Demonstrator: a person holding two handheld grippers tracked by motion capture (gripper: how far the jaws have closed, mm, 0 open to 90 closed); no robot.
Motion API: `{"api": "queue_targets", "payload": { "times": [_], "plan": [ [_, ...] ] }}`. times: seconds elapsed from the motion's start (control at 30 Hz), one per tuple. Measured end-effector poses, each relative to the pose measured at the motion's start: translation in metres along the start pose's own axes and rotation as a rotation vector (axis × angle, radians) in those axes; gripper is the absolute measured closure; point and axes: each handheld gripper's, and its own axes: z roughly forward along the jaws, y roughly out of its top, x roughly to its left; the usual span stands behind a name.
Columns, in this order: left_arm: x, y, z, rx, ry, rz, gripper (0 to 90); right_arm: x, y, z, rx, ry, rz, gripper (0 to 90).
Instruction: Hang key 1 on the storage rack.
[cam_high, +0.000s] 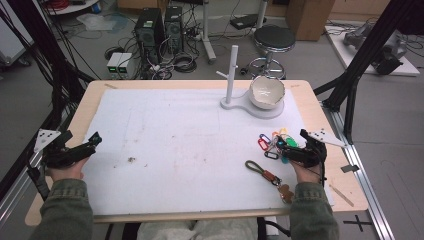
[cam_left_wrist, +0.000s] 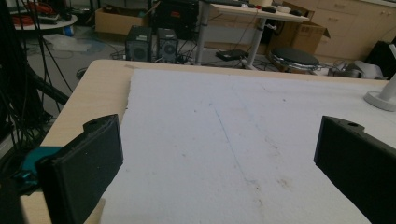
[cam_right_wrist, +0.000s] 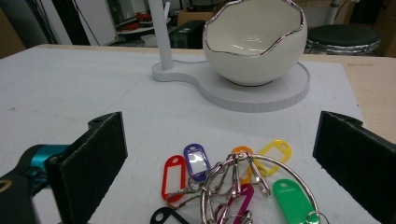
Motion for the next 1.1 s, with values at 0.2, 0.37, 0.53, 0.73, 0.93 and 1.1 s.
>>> {"api": "queue_targets", "payload": {
  "times": [0.2, 0.37, 0.53, 0.73, 0.93, 1.1],
  "plan": [
    [-0.001, 0.0, 0.0, 0.004, -0.001, -0.002, 1.7, 0.0, 0.0, 0.0, 0.001, 0.008, -0.005, 2.1],
    [0.0, 0.0, 0.0, 0.004, 0.001, -0.004, 1.7, 0.0, 0.0, 0.0, 0.005, 0.013, 0.001, 2.1],
    [0.0, 0.0, 0.001, 0.013, -0.003, -0.01, 1.7, 0.001, 0.0, 0.0, 0.011, 0.021, 0.004, 2.1],
    [0.0, -0.001, 0.002, 0.015, -0.006, -0.012, 1.7, 0.005, 0.001, 0.001, 0.019, 0.059, -0.018, 2.1],
    [0.001, 0.0, 0.003, 0.019, -0.004, -0.02, 1.7, 0.012, 0.004, 0.001, 0.041, 0.098, -0.048, 2.1],
    [0.001, 0.0, 0.003, 0.018, -0.004, -0.025, 1.7, 0.018, 0.009, 0.0, 0.062, 0.136, -0.075, 2.1]
  ]
}}
